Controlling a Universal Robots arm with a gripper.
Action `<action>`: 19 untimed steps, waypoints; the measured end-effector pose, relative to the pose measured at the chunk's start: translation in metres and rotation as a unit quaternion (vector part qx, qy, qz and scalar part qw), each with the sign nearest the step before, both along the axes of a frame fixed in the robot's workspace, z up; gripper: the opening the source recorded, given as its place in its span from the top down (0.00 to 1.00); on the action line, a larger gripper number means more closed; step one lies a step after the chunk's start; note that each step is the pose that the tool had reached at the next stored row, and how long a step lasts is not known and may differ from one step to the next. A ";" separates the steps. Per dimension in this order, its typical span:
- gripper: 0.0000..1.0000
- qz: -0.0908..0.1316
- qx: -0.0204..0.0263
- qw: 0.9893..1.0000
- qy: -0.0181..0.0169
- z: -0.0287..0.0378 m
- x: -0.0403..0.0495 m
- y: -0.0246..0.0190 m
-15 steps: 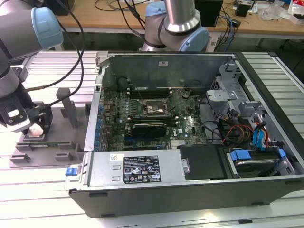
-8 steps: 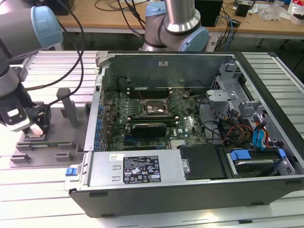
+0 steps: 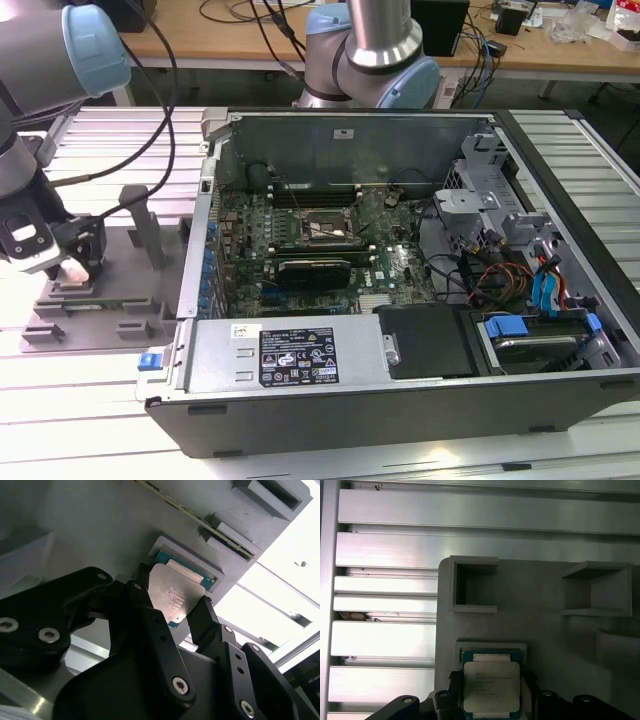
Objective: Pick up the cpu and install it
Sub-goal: 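Pick up the cpu and move it towards the insertion slot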
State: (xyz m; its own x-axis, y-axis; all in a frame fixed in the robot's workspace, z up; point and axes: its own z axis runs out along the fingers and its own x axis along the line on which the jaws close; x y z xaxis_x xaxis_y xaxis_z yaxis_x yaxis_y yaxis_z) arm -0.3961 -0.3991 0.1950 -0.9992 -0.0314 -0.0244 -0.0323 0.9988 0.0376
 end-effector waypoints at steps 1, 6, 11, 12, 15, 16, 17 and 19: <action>0.45 0.000 0.000 1.000 0.000 0.0013 -0.0001 -0.0001; 0.45 0.000 0.000 1.000 0.000 0.0116 -0.0001 0.0000; 0.45 0.000 0.000 1.000 0.000 0.0203 0.0000 0.0000; 0.45 0.000 0.000 1.000 0.000 0.0227 0.0000 0.0001; 0.45 0.000 0.000 1.000 0.000 0.0320 0.0000 0.0002; 0.45 0.000 0.000 1.000 0.000 0.0342 0.0000 0.0002; 0.45 0.000 0.000 1.000 0.000 0.0387 -0.0001 0.0003; 0.45 0.000 0.000 1.000 0.000 0.0429 0.0000 0.0003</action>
State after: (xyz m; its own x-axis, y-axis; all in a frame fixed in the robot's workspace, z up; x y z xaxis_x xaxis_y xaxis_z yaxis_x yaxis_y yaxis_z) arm -0.3962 -0.3988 0.2379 -0.9992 -0.0314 -0.0241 -0.0323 0.9988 0.0373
